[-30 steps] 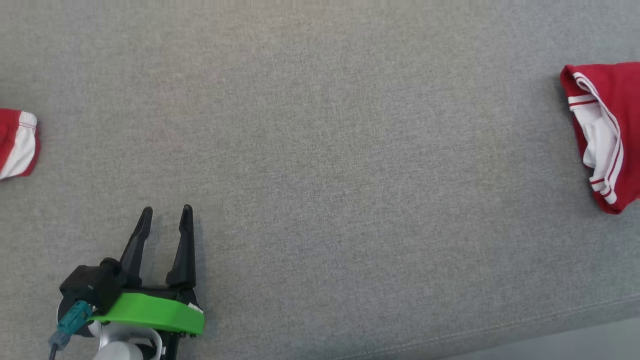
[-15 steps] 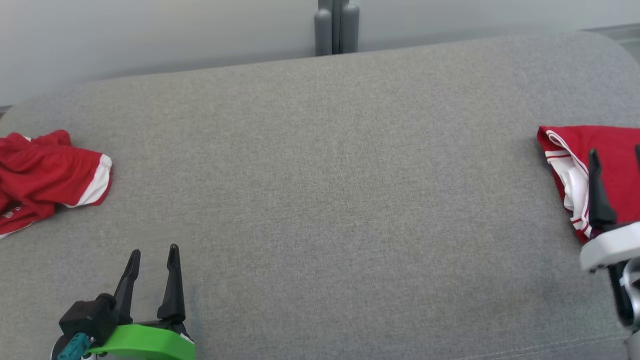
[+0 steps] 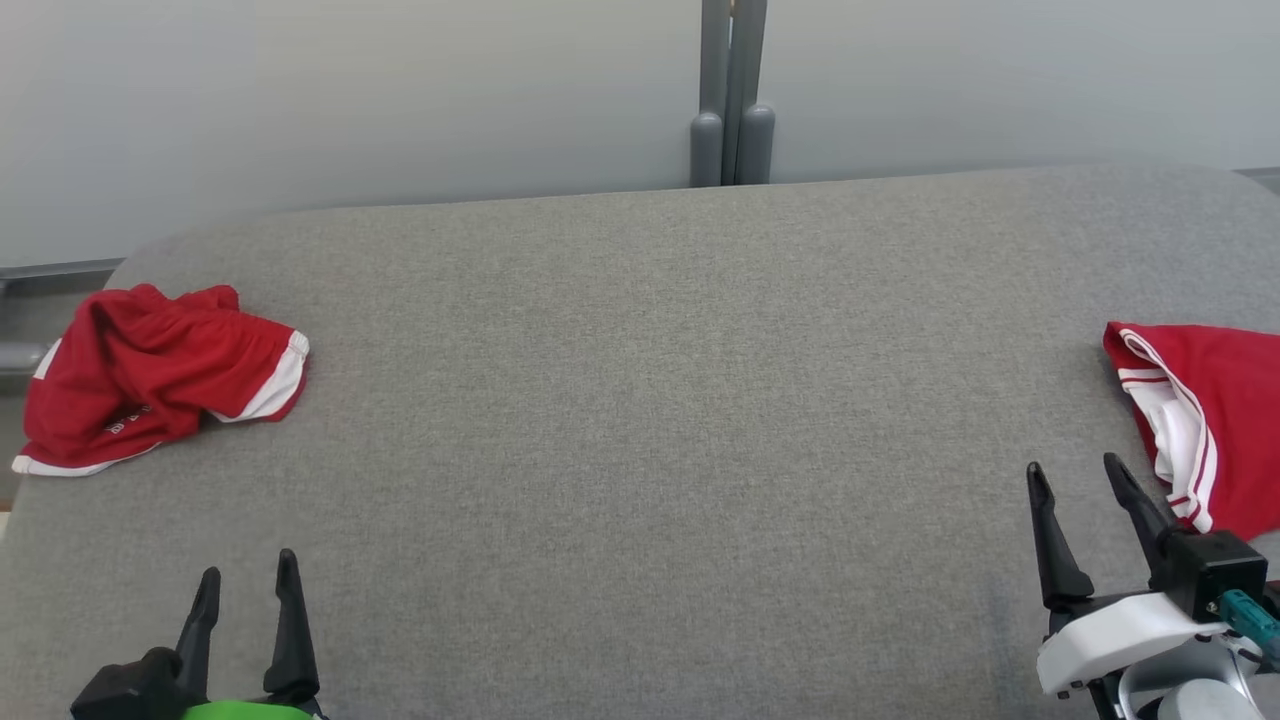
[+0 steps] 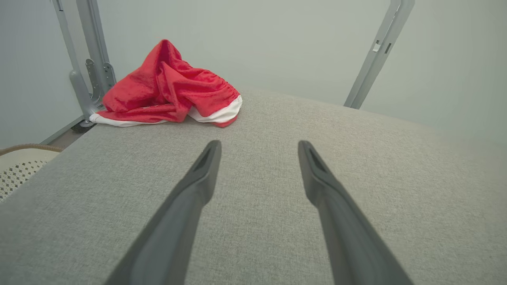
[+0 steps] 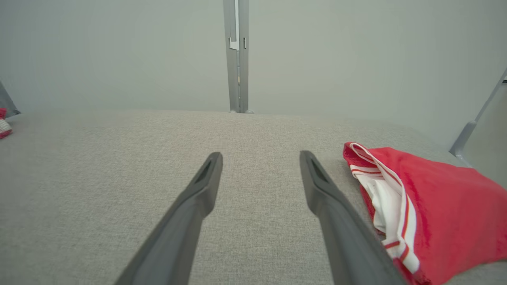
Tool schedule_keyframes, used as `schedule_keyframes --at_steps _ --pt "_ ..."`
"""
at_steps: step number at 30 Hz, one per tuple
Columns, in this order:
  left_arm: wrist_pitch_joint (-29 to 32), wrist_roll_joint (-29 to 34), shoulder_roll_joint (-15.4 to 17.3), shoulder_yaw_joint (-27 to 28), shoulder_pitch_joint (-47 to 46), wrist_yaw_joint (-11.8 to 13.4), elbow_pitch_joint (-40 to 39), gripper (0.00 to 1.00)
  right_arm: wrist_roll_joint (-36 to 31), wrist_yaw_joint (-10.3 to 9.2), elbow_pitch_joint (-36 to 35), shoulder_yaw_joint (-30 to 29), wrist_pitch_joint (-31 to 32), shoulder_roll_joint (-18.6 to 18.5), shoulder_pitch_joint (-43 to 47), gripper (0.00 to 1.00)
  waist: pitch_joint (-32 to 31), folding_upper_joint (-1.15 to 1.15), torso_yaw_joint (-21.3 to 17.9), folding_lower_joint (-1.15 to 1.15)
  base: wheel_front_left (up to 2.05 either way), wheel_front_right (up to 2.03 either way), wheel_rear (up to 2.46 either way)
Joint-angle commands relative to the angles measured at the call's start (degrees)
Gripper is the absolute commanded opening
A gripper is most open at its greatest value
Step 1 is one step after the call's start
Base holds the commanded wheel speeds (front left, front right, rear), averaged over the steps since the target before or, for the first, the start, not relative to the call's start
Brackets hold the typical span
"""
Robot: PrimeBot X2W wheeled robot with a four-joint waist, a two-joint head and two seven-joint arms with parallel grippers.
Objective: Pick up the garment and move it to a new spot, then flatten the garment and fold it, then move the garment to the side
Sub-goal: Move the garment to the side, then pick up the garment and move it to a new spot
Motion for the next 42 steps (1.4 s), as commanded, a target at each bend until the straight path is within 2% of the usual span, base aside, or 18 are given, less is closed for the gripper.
schedule_keyframes --at_steps 1,14,29,34,38,42 --pt "-0.2 0.8 -0.7 1.5 1.0 -1.1 0.4 1.00 -0.3 -0.09 -0.8 -0.3 -0.2 0.7 1.5 1.00 -0.4 0.00 0.7 0.01 0.00 0.00 0.00" --pt "-0.2 3.2 -2.8 3.9 1.0 -5.2 2.1 1.00 -1.8 -0.09 -2.5 -3.1 -0.2 2.6 3.9 1.00 -0.6 0.00 1.6 0.01 0.00 0.00 0.00" --pt "-0.2 5.0 -4.0 4.7 0.0 -6.7 2.5 1.00 -2.0 -0.09 -2.6 -3.0 -0.2 2.5 3.8 1.00 -0.2 0.00 2.4 0.01 0.00 0.00 0.00" --pt "-0.2 5.6 -4.1 4.7 -0.3 -7.0 2.6 1.00 -1.5 -0.09 -2.3 -1.2 -0.2 2.3 2.5 1.00 -0.5 0.00 6.2 0.01 0.00 0.00 0.00" --pt "-0.2 5.8 -4.0 5.2 0.2 -6.9 2.8 1.00 -1.1 -0.09 -2.1 0.4 -0.2 2.4 1.9 1.00 -1.5 0.00 11.8 0.01 0.00 0.00 0.00" --pt "-0.2 5.9 -3.8 5.3 1.0 -7.0 3.1 1.00 -0.7 -0.09 -1.7 1.5 -0.2 2.8 1.8 1.00 -2.5 0.00 19.1 0.01 0.00 0.00 0.00"
